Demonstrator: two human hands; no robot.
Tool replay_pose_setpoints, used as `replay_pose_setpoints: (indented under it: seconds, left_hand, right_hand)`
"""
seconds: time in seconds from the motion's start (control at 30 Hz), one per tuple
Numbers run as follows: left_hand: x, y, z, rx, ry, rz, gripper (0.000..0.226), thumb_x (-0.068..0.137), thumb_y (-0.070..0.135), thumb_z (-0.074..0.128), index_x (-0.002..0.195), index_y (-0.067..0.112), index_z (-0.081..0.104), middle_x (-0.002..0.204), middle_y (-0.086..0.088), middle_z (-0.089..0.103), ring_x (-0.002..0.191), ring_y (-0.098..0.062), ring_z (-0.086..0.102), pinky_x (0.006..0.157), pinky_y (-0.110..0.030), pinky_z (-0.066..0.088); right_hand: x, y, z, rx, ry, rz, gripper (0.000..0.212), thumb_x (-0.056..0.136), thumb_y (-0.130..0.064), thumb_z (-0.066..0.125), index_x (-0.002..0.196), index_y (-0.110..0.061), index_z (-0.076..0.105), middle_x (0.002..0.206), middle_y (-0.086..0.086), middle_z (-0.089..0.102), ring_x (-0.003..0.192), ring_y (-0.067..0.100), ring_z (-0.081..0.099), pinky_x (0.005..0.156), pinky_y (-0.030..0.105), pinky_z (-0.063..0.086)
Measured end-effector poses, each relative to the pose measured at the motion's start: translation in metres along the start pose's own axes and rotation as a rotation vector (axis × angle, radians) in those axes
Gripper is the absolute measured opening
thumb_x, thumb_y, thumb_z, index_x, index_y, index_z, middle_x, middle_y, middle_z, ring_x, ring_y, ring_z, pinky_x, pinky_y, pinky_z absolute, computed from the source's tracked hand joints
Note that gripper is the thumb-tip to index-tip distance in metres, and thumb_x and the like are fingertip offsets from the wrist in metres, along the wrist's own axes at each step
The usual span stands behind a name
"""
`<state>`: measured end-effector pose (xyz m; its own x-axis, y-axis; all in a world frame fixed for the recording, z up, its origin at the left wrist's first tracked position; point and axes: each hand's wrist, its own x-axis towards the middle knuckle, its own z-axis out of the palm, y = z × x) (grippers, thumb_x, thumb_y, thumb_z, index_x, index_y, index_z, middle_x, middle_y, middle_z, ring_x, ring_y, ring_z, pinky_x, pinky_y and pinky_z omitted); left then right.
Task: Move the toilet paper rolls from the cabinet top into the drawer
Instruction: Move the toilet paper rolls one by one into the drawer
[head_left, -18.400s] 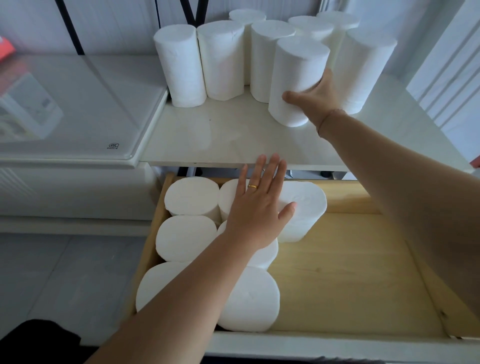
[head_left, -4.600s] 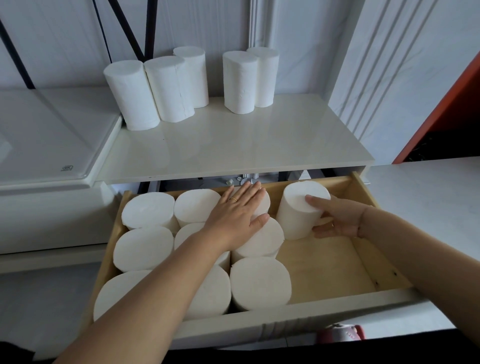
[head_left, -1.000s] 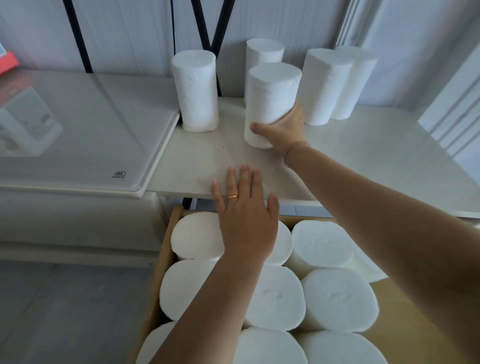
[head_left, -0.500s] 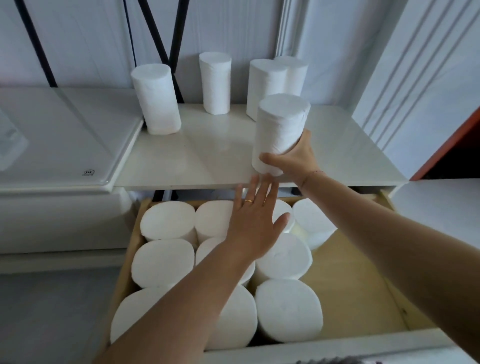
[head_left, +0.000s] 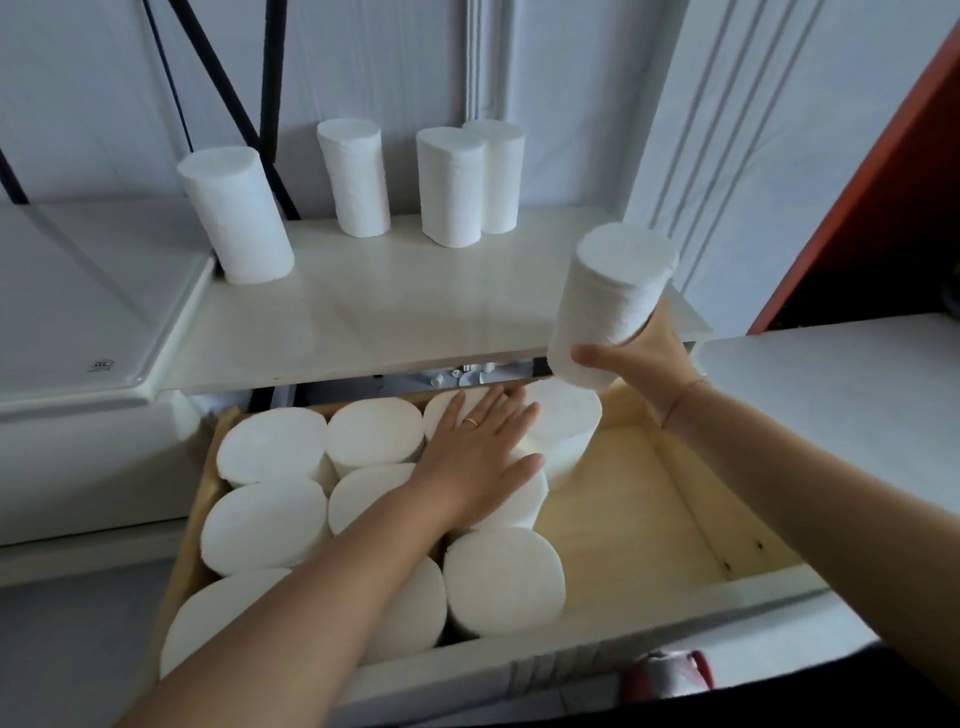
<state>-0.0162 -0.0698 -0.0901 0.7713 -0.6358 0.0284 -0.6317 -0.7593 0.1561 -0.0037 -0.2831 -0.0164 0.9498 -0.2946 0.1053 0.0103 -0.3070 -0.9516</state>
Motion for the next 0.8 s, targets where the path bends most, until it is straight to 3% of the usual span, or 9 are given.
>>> replay_pose_setpoints:
  seconds: [0.1, 0.37, 0.63, 0.8]
  left_hand:
    - [-0.001, 0.0, -0.001, 0.008, 0.003, 0.004, 0.063, 0.092, 0.057, 0.011, 0.149, 0.033, -0.001, 0.158, 0.012, -0.01, 0.142, -0.006, -0.017, 0.114, -0.038, -0.014]
    - [-0.003, 0.002, -0.005, 0.017, 0.005, -0.003, 0.06, 0.095, 0.055, 0.015, 0.149, 0.033, 0.0, 0.157, 0.013, -0.011, 0.142, -0.006, -0.016, 0.115, -0.038, -0.013]
    - [-0.004, 0.002, -0.007, 0.01, 0.003, -0.001, 0.06, 0.096, 0.054, 0.015, 0.149, 0.032, -0.002, 0.156, 0.012, -0.012, 0.141, -0.004, -0.017, 0.115, -0.037, -0.013]
    - [-0.005, 0.003, -0.008, 0.002, -0.003, 0.001, 0.06, 0.096, 0.054, 0.014, 0.149, 0.033, -0.004, 0.153, 0.016, -0.018, 0.14, -0.003, -0.021, 0.114, -0.036, -0.016]
  right_hand:
    - [-0.01, 0.005, -0.026, 0.055, -0.035, -0.022, 0.09, 0.056, -0.011, 0.086, 0.132, -0.018, 0.039, 0.123, 0.005, 0.058, 0.115, 0.02, 0.057, 0.094, 0.043, 0.052]
    - [-0.023, 0.027, -0.063, 0.019, -0.167, 0.005, 0.091, 0.055, -0.007, 0.08, 0.136, -0.011, 0.04, 0.125, 0.014, 0.058, 0.116, 0.028, 0.058, 0.097, 0.052, 0.05]
    - [-0.025, 0.073, -0.056, -0.177, -0.216, 0.088, 0.104, 0.047, -0.022, 0.087, 0.136, -0.024, 0.034, 0.129, 0.003, 0.053, 0.12, 0.024, 0.052, 0.098, 0.052, 0.048]
    - [-0.021, 0.085, -0.053, -0.246, -0.236, 0.127, 0.12, 0.041, -0.029, 0.088, 0.142, -0.027, 0.024, 0.135, -0.004, 0.044, 0.123, 0.019, 0.046, 0.095, 0.039, 0.047]
